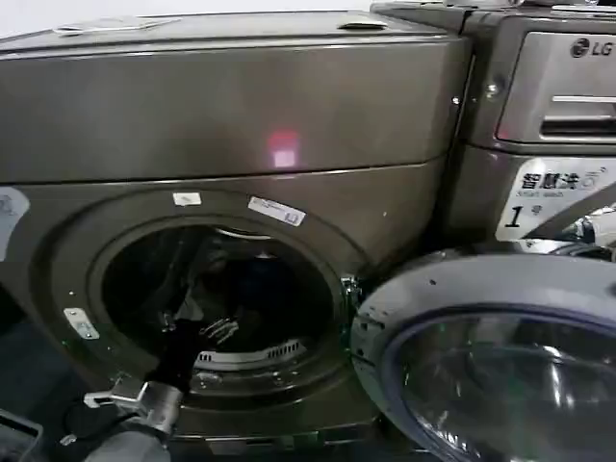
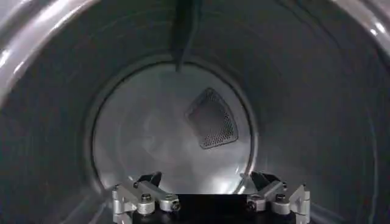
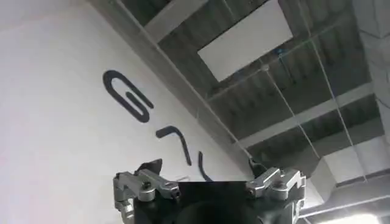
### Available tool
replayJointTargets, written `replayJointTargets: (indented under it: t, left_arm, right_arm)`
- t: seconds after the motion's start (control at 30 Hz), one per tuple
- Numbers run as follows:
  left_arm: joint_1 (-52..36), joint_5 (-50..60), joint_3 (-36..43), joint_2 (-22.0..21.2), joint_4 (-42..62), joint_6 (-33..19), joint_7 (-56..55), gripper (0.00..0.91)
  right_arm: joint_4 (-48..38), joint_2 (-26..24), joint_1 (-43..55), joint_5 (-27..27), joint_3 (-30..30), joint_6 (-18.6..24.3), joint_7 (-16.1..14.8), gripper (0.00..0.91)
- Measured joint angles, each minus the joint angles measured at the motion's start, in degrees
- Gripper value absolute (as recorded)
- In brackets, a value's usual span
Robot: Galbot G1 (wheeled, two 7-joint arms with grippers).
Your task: Grasp the clothes from the dryer.
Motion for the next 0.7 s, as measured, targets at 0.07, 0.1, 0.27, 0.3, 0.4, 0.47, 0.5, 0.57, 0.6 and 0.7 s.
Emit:
replayJointTargets:
  t: [0.07, 0.1, 0.27, 0.3, 0.4, 0.47, 0.5, 0.57, 0.6, 0.7]
  left_arm:
    - [0.01, 0.03, 0.00, -0.02, -0.01, 0.05, 0.12, 0.907]
    - [0.00, 0.06, 0.00, -0.05, -0.02, 0.08, 0.18, 0.907]
    - [0.11, 0.17, 0.03, -0.13, -0.18, 0.11, 0.27, 0.907]
    - [0.11, 0.18, 0.02, -0.12, -0.17, 0.10, 0.27, 0.907]
    - [-0.08, 0.16, 0.11, -0.14, 0.04, -0.02, 0.27, 0.907]
    - [-0.44, -0.07, 0.26, -0.09, 0.44, -0.24, 0.21, 0.907]
    - [-0.64, -0.24, 0.34, -0.04, 0.66, -0.40, 0.15, 0.907]
    - [-1.26, -0.67, 0.42, 0.16, 1.41, -0.55, -0.11, 0.907]
    - [-1.77, -0.87, 0.57, 0.29, 1.90, -0.72, -0.29, 0.907]
    - [-3.84, -1.51, 1.06, 0.75, 3.96, -1.21, -0.74, 0.907]
  right_arm:
    - [-0.08, -0.03, 0.07, -0.01, -0.01, 0.00, 0.01, 0.907]
    - [-0.08, -0.03, 0.10, -0.02, -0.02, 0.00, 0.01, 0.907]
    - [0.05, -0.01, 0.05, -0.06, -0.09, -0.10, 0.34, 0.907]
    - [0.18, -0.01, 0.02, -0.13, -0.03, -0.27, 0.50, 0.907]
    - [0.45, -0.15, -0.16, -0.21, 0.34, -1.00, 0.95, 0.907]
    - [0.49, -0.26, -0.38, -0.47, 0.75, -1.52, 0.88, 0.907]
    - [0.55, -0.27, -0.50, -0.70, 0.90, -1.76, 0.81, 0.907]
    - [0.76, -0.31, -0.74, -1.17, 1.01, -2.27, 0.80, 0.907]
    - [0.78, -0.31, -0.84, -1.44, 1.10, -2.50, 0.83, 0.907]
    - [0.81, -0.31, -1.08, -2.14, 1.56, -3.11, 0.93, 0.907]
